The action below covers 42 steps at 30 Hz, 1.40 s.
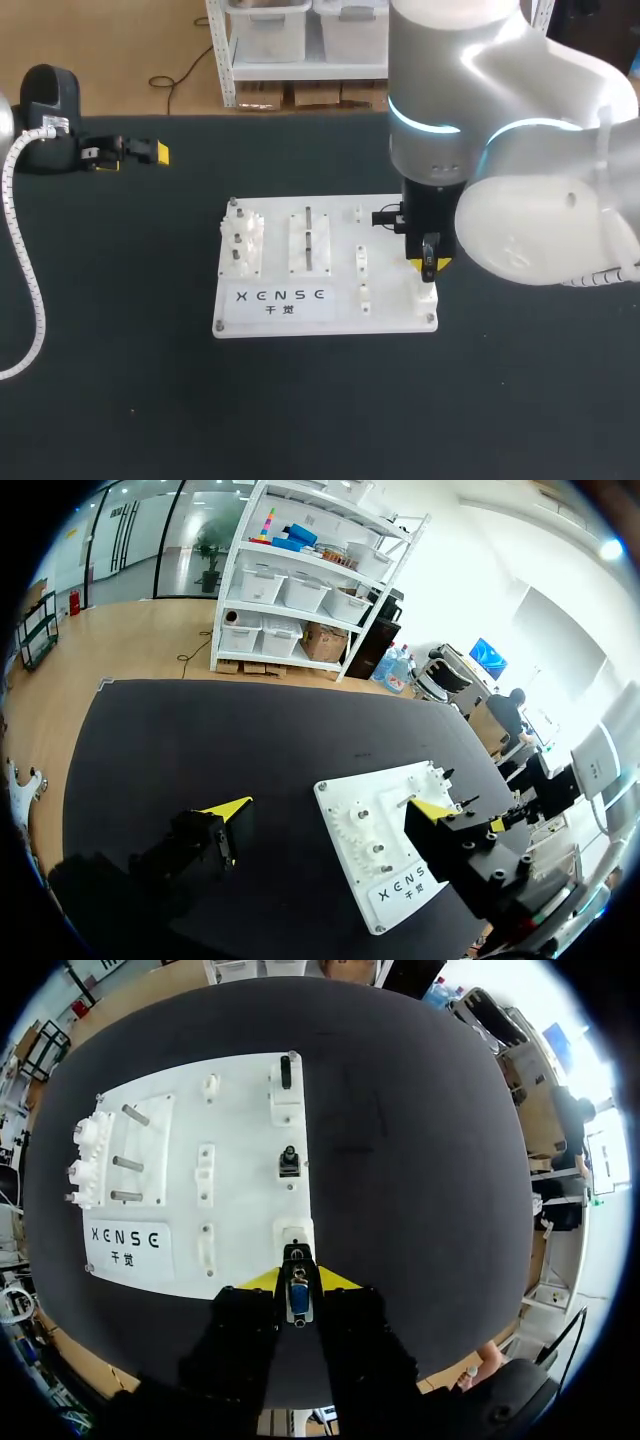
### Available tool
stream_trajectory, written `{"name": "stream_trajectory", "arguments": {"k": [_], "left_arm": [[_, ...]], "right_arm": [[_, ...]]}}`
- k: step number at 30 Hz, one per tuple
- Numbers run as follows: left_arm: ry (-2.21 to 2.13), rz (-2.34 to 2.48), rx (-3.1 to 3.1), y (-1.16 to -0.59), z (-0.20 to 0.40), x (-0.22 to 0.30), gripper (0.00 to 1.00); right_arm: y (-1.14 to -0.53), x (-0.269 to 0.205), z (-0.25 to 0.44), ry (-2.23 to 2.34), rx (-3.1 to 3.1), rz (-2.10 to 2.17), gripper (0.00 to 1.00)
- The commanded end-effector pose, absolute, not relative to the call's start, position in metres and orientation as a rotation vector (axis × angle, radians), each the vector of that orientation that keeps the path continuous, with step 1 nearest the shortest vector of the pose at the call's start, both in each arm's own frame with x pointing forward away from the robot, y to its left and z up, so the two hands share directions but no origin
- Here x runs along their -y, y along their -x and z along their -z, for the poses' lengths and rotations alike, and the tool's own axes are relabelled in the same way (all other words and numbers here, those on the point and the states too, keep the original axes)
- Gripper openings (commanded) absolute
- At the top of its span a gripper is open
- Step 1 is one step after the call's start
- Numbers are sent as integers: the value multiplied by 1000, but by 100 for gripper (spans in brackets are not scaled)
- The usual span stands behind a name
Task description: Insert the USB connector, Ethernet cable, and multi-pin plug into their matching sockets one by one.
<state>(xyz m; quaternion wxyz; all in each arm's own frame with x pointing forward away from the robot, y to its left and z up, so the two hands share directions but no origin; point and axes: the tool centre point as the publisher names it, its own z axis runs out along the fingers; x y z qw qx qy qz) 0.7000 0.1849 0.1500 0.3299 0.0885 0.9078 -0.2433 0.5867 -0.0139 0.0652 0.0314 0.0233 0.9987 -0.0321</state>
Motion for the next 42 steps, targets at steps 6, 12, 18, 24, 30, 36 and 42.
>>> {"name": "stream_trajectory", "arguments": {"k": [6, 12, 18, 24, 30, 36, 42], "left_arm": [[-232, 636, -2374, -700, -150, -185, 100], [-232, 636, -2374, -700, -150, -185, 100], [-232, 636, -2374, -700, -150, -185, 100], [-232, 636, -2374, -700, -150, -185, 100], [-232, 636, -2374, -700, -150, -185, 100], [-232, 636, -2374, -700, -150, -185, 100], [-232, 636, -2374, -700, -150, -185, 100]], "right_arm": [[-587, 15, -59, -72, -3077, 109, 0], [-588, 14, -59, -79, -3078, 101, 0], [-591, 12, -61, -80, -3074, 95, 0], [-592, 13, -61, -83, -3072, 98, 0], [-593, 13, -60, -88, -3075, 104, 0], [-593, 12, -59, -86, -3076, 109, 0], [-589, 12, -53, -83, -3084, 119, 0]]}}
